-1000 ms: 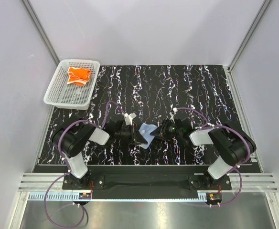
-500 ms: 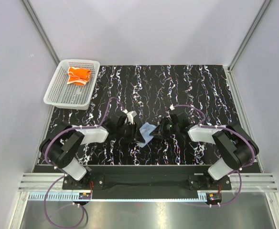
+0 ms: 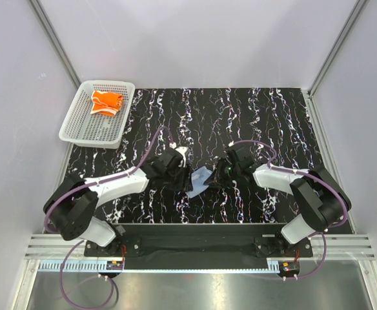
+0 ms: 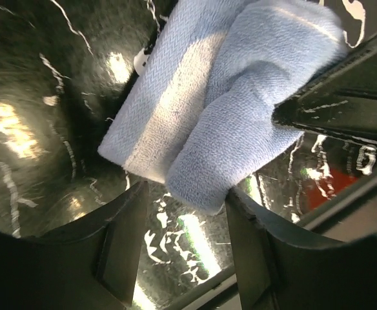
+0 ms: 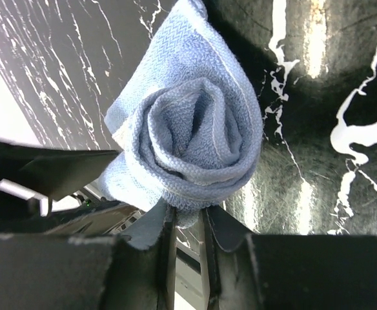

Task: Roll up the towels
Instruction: Roll the towel

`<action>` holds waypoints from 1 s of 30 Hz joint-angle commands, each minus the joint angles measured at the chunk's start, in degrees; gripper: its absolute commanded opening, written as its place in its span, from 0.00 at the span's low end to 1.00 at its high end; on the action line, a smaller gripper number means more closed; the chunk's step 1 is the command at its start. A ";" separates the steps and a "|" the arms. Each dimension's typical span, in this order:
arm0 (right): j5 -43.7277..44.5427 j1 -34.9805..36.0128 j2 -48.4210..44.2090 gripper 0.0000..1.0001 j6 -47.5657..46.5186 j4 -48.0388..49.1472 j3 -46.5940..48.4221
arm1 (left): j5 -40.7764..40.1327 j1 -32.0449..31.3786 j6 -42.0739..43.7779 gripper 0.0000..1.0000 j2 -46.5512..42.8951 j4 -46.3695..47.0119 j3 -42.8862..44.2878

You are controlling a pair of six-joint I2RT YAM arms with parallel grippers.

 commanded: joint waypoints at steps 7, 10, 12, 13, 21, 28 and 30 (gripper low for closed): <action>1.50 0.82 1.73 0.06 -1.97 -8.64 3.71 | -23.09 -12.41 6.21 0.56 -6.45 -7.13 5.89; 0.45 0.82 2.70 0.06 -2.76 -8.82 4.59 | -25.64 -15.76 8.49 0.57 -7.86 -5.47 5.72; -0.25 0.82 3.31 0.06 -3.72 -9.70 5.29 | -26.96 -17.09 10.33 0.58 -7.87 -4.76 6.15; -0.52 0.82 4.01 0.07 -4.08 -9.96 6.17 | -27.14 -18.14 10.86 0.58 -7.43 -4.41 6.33; -1.49 0.82 6.04 0.06 -6.10 -12.34 9.25 | -27.32 -20.34 13.42 0.58 -2.43 -2.30 8.35; -2.45 0.82 6.48 0.06 -6.10 -12.25 9.16 | -27.93 -20.26 12.10 0.56 4.86 0.25 7.74; -2.89 0.82 6.39 0.06 -6.19 -12.34 9.08 | -29.07 -20.34 11.66 0.50 6.27 0.69 7.74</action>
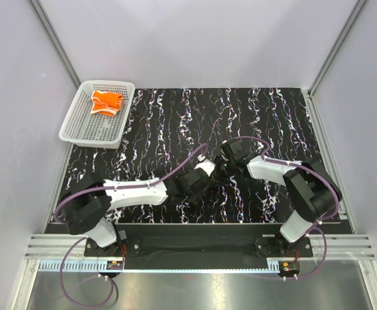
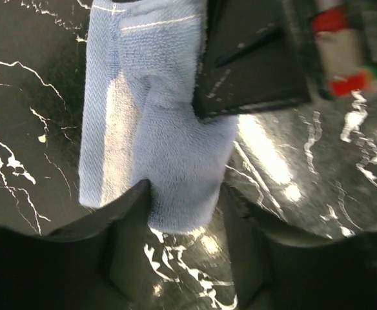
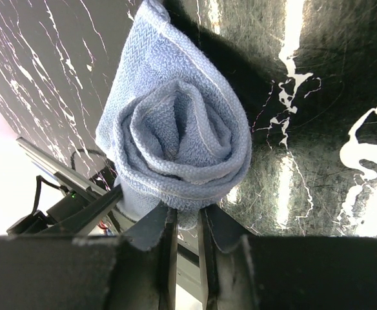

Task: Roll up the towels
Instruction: Roll the towel

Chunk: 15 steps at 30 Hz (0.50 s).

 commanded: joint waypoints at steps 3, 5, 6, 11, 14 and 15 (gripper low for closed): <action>-1.49 0.74 0.89 0.06 -1.53 -2.00 0.59 | -3.01 -0.13 -0.60 0.37 3.71 3.99 1.66; -1.85 0.82 0.89 0.06 -1.53 -2.00 0.42 | -3.01 -0.21 -0.61 0.26 4.33 3.99 1.75; -2.02 0.91 0.71 0.06 -1.71 -2.08 0.42 | -2.74 -0.21 -0.43 0.23 4.42 4.17 1.66; -2.47 0.82 0.62 0.23 -2.59 -3.40 1.03 | 1.29 1.01 0.10 0.09 3.89 5.75 0.43; -1.41 0.82 0.27 0.53 -3.37 -5.59 2.17 | 5.50 3.30 0.01 0.06 3.71 6.10 -0.01; -0.37 0.82 0.01 0.58 -3.81 -7.25 2.70 | 6.65 4.69 -0.08 0.06 3.71 6.28 -0.18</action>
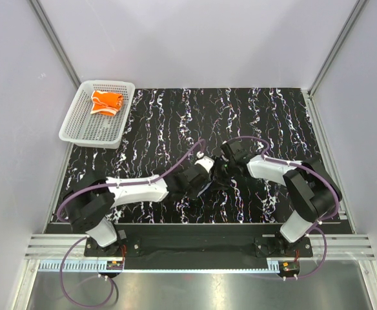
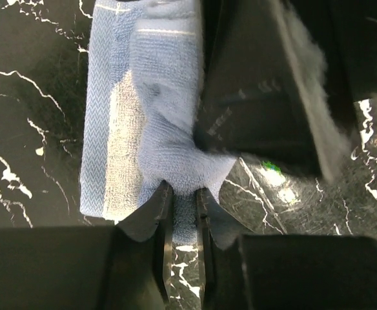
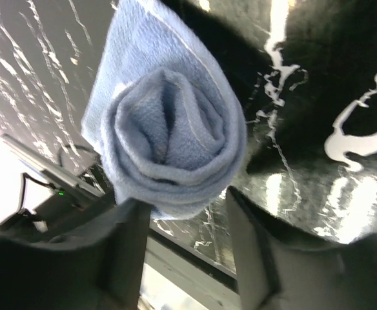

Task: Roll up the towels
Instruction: Roll the towel

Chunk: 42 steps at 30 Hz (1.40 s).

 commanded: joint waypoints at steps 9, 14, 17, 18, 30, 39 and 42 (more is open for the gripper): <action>8.65 0.82 -7.37 0.81 -2.38 -14.21 7.19 | 20.08 11.78 -1.79 0.04 1.50 5.63 -2.71; 13.51 0.82 -13.78 0.83 -0.01 -15.29 4.73 | 29.30 16.62 -3.54 0.03 4.49 5.37 -1.66; 11.76 0.82 -16.68 0.84 1.22 -9.25 0.87 | 34.92 19.08 -5.21 0.03 6.95 5.02 -0.34; 10.53 0.82 -17.39 0.83 1.66 -7.30 -1.40 | 36.34 20.31 -5.91 0.02 8.17 5.02 0.01; 10.87 0.82 -18.02 0.84 4.65 13.96 -10.13 | 56.65 30.86 -18.13 0.02 10.55 13.10 -2.44; 11.31 0.82 -9.05 0.84 5.62 23.12 -8.11 | 63.77 35.70 -26.83 0.02 17.32 22.15 -5.52; 11.49 0.74 -6.59 0.83 6.14 26.02 -8.37 | 64.13 37.36 -28.25 0.02 19.34 21.37 -5.26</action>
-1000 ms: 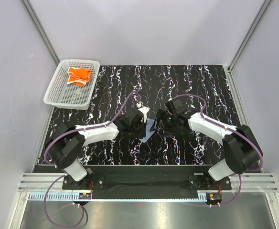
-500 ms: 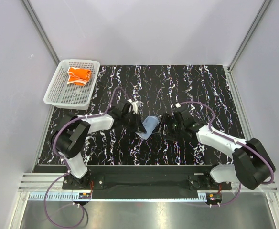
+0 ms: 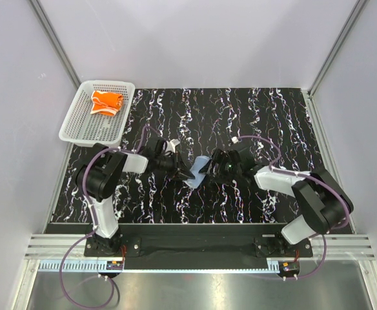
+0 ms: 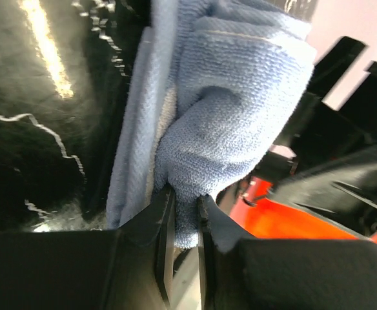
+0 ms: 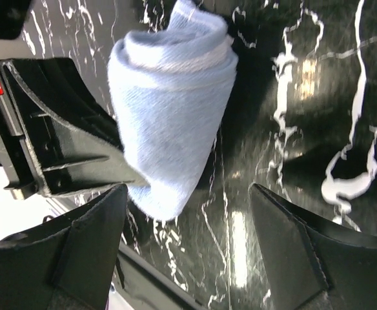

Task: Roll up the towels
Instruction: Roll the towel, then place the rolled towel into the container

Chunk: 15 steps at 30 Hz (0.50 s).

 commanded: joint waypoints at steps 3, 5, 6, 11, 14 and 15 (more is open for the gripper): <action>1.65 0.80 4.24 0.83 0.88 9.79 0.90 | -1.62 2.58 -1.27 0.03 5.21 -6.45 -0.82; 1.22 0.71 5.48 0.82 0.79 13.12 0.37 | -1.53 3.28 -1.45 0.03 6.18 -7.16 -0.47; 0.78 0.71 6.70 0.82 0.70 14.36 -0.16 | -1.19 3.46 -1.71 0.03 7.14 -7.16 -0.46; 0.07 0.71 10.22 0.79 0.35 20.16 -1.21 | 1.54 5.13 -3.47 0.03 9.61 -6.81 0.06; -0.45 0.80 12.42 0.78 0.26 22.80 -1.48 | 2.59 6.27 -4.08 0.04 9.87 -7.16 0.41; -0.63 0.80 13.47 0.77 0.35 23.42 -1.57 | 2.77 6.62 -4.17 0.04 9.79 -7.51 0.68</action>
